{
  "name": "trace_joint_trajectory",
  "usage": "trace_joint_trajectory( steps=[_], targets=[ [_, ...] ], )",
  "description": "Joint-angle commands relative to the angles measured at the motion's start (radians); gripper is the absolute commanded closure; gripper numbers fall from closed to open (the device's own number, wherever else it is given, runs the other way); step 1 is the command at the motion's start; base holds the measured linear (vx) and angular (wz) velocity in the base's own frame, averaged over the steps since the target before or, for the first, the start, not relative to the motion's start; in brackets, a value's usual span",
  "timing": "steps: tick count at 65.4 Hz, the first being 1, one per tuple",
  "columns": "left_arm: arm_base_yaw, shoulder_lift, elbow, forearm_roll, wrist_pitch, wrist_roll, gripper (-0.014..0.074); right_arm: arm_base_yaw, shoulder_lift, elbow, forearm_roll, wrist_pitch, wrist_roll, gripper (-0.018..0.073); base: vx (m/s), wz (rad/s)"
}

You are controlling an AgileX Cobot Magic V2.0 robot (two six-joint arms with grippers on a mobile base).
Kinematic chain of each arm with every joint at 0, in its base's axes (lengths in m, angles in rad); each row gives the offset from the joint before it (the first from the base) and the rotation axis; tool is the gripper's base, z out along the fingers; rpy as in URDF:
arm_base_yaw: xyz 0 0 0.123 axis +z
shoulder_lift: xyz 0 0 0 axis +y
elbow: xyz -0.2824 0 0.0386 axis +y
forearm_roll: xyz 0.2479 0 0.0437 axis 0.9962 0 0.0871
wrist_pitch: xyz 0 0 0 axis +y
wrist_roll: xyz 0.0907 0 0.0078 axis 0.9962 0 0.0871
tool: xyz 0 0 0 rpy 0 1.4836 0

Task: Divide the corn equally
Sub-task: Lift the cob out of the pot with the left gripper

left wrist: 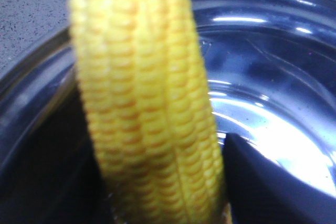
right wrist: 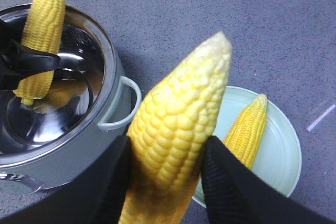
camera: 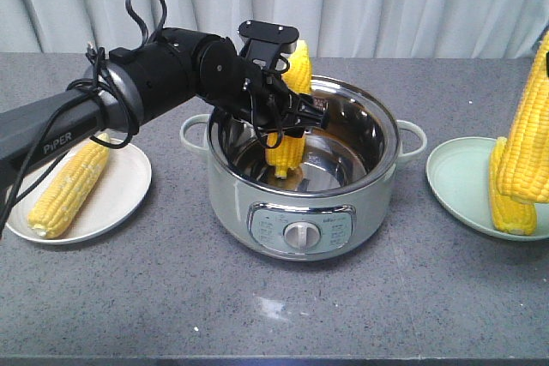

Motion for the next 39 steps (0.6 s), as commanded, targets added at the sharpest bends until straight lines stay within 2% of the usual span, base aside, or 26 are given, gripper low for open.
trace_joint_trajectory(
  steps=[1, 14, 21, 32, 39],
  targets=[
    [-0.001, -0.051, -0.031, -0.017, -0.036, -0.021, 0.0264, -0.007, -0.019, -0.022, 0.016, -0.058, -0.002, 0.0366, 0.0, 0.0],
    [-0.001, -0.066, -0.031, -0.017, -0.019, -0.02, 0.0513, -0.007, -0.019, -0.022, 0.016, -0.059, -0.002, 0.0366, 0.0, 0.0],
    [-0.001, -0.091, -0.031, -0.017, -0.002, -0.009, 0.0605, -0.007, -0.019, -0.022, 0.016, -0.059, -0.002, 0.0366, 0.0, 0.0],
    [-0.001, -0.17, -0.031, -0.015, 0.042, 0.009, 0.0602, -0.007, -0.019, -0.022, 0.016, -0.059, -0.002, 0.0366, 0.0, 0.0],
    [-0.001, -0.241, -0.031, 0.02, 0.074, 0.008, 0.06, -0.007, -0.019, -0.022, 0.016, -0.058, -0.002, 0.0366, 0.0, 0.0]
  ],
)
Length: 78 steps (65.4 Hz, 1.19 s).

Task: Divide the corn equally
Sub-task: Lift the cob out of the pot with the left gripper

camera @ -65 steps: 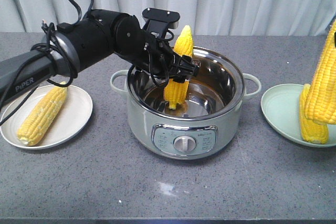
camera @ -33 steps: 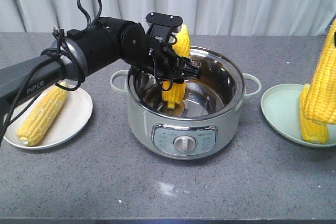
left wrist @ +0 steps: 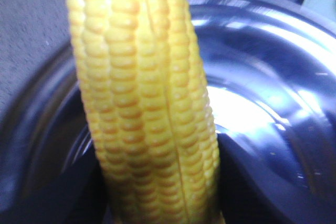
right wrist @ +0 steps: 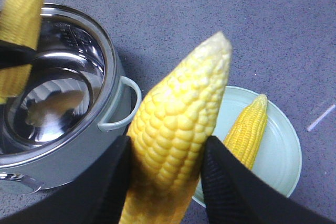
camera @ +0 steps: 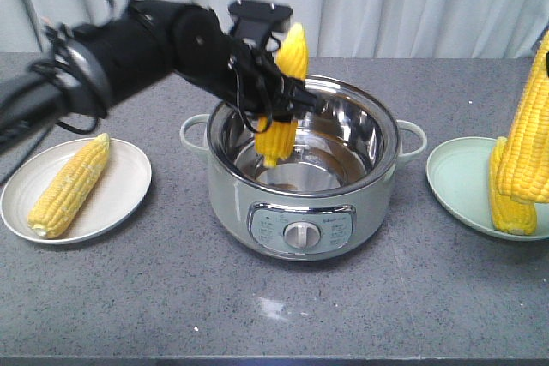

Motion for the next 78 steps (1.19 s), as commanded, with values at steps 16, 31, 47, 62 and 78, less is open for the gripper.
trace_joint_trajectory(
  steps=[16, 31, 47, 62, 78],
  targets=[
    [0.0, -0.298, -0.031, 0.221, 0.132, -0.096, 0.0596, -0.007, -0.019, -0.022, 0.017, -0.058, -0.002, 0.0366, 0.0, 0.0],
    [0.0, -0.429, -0.031, 0.418, 0.279, -0.192, 0.0594, -0.007, -0.019, -0.022, 0.017, -0.058, -0.002, 0.0366, 0.0, 0.0],
    [0.0, -0.517, -0.03, 0.433, 0.368, -0.208, 0.0594, -0.007, -0.019, -0.022, 0.017, -0.052, -0.002, 0.0366, 0.0, 0.0],
    [0.001, -0.552, -0.024, 0.504, 0.41, -0.265, 0.0594, -0.007, -0.019, -0.022, 0.016, -0.048, -0.002, 0.0366, 0.0, 0.0],
    [0.08, -0.564, 0.062, 0.502, 0.406, -0.313, 0.0594, -0.007, -0.019, -0.022, 0.017, -0.049, -0.002, 0.0366, 0.0, 0.0]
  ],
)
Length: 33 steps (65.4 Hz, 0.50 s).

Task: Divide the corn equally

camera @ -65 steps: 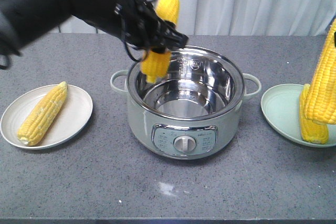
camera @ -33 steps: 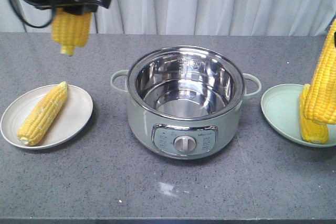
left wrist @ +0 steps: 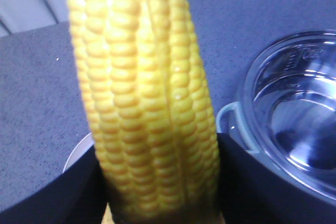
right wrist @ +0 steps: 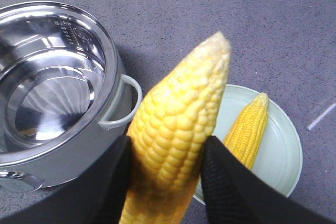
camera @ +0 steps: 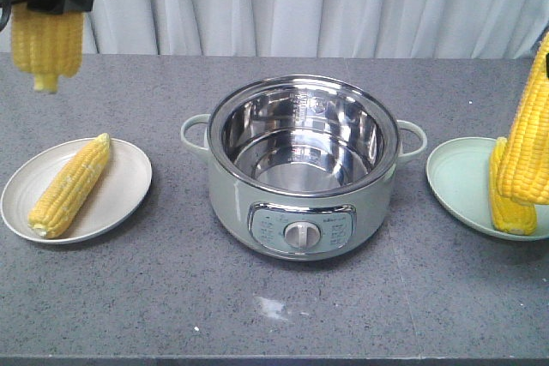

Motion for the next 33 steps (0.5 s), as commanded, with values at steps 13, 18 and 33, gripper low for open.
trace_joint_trajectory(
  steps=[13, 18, 33],
  targets=[
    [0.078, -0.06, 0.119, 0.0, -0.09, -0.04, 0.0593, -0.007, -0.019, -0.022, 0.017, -0.054, -0.002, 0.0366, 0.0, 0.0],
    [0.096, -0.081, 0.159, -0.024, -0.113, -0.04, 0.0593, -0.007, -0.019, -0.022, 0.018, -0.054, -0.002, 0.0366, 0.0, 0.0],
    [0.118, -0.13, 0.212, -0.034, -0.15, -0.04, 0.0593, -0.007, -0.019, -0.022, 0.024, -0.054, -0.002, 0.0366, 0.0, 0.0]
  ],
)
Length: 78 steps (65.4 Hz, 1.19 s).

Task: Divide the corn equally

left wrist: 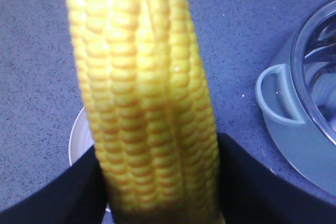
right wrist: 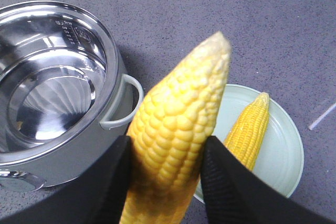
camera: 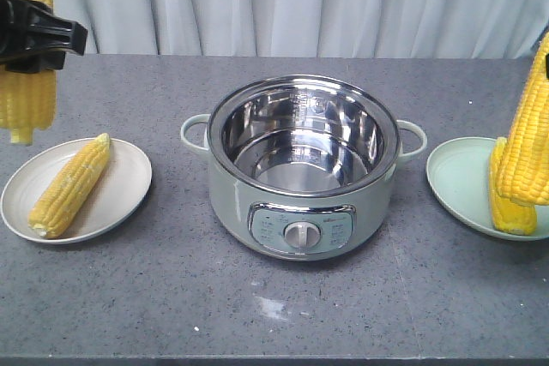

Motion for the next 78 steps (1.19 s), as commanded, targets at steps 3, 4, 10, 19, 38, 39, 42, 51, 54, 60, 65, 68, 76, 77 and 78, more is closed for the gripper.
trace_joint_trajectory(
  steps=[3, 4, 10, 19, 38, 39, 42, 51, 54, 60, 65, 68, 76, 77, 78],
  targets=[
    [0.004, -0.043, -0.02, 0.018, -0.076, -0.011, 0.0593, -0.007, -0.019, -0.022, 0.022, -0.056, -0.002, 0.0366, 0.0, 0.0],
    [0.004, -0.043, -0.02, 0.018, -0.077, -0.011, 0.0593, -0.007, -0.019, -0.022, 0.022, -0.056, -0.002, 0.0366, 0.0, 0.0],
    [0.004, -0.039, -0.02, 0.017, -0.077, -0.011, 0.0593, -0.007, -0.019, -0.022, 0.023, -0.05, -0.002, 0.0366, 0.0, 0.0],
    [0.004, -0.039, -0.02, 0.017, -0.077, -0.011, 0.0593, -0.007, -0.019, -0.022, 0.024, -0.041, -0.002, 0.0366, 0.0, 0.0],
    [0.004, -0.039, -0.02, 0.017, -0.077, -0.011, 0.0593, -0.007, -0.019, -0.022, 0.024, -0.038, -0.002, 0.0366, 0.0, 0.0],
    [0.004, -0.039, -0.02, 0.017, -0.077, -0.011, 0.0593, -0.007, -0.019, -0.022, 0.024, -0.038, -0.002, 0.0366, 0.0, 0.0],
    [0.004, -0.039, -0.02, 0.017, -0.077, -0.011, 0.0593, -0.007, -0.019, -0.022, 0.024, -0.038, -0.002, 0.0366, 0.0, 0.0],
    [0.004, -0.039, -0.02, 0.017, -0.077, -0.011, 0.0593, -0.007, -0.019, -0.022, 0.024, -0.038, -0.002, 0.0366, 0.0, 0.0],
    [0.004, -0.039, -0.02, 0.017, -0.077, -0.011, 0.0593, -0.007, -0.019, -0.022, 0.024, -0.038, -0.002, 0.0366, 0.0, 0.0],
    [0.004, -0.039, -0.02, 0.017, -0.077, -0.011, 0.0593, -0.007, -0.019, -0.022, 0.024, -0.038, -0.002, 0.0366, 0.0, 0.0],
    [0.004, -0.039, -0.02, 0.017, -0.077, -0.011, 0.0593, -0.007, -0.019, -0.022, 0.024, -0.038, -0.002, 0.0366, 0.0, 0.0],
    [0.004, -0.039, -0.02, 0.017, -0.077, -0.011, 0.0593, -0.007, -0.019, -0.022, 0.024, -0.038, -0.002, 0.0366, 0.0, 0.0],
    [0.004, -0.039, -0.02, 0.017, -0.077, -0.011, 0.0593, -0.007, -0.019, -0.022, 0.024, -0.038, -0.002, 0.0366, 0.0, 0.0],
    [0.004, -0.039, -0.02, 0.017, -0.077, -0.011, 0.0593, -0.007, -0.019, -0.022, 0.024, -0.038, -0.002, 0.0366, 0.0, 0.0],
    [0.004, -0.039, -0.02, 0.017, -0.077, -0.011, 0.0593, -0.007, -0.019, -0.022, 0.024, -0.038, -0.002, 0.0366, 0.0, 0.0]
  ],
)
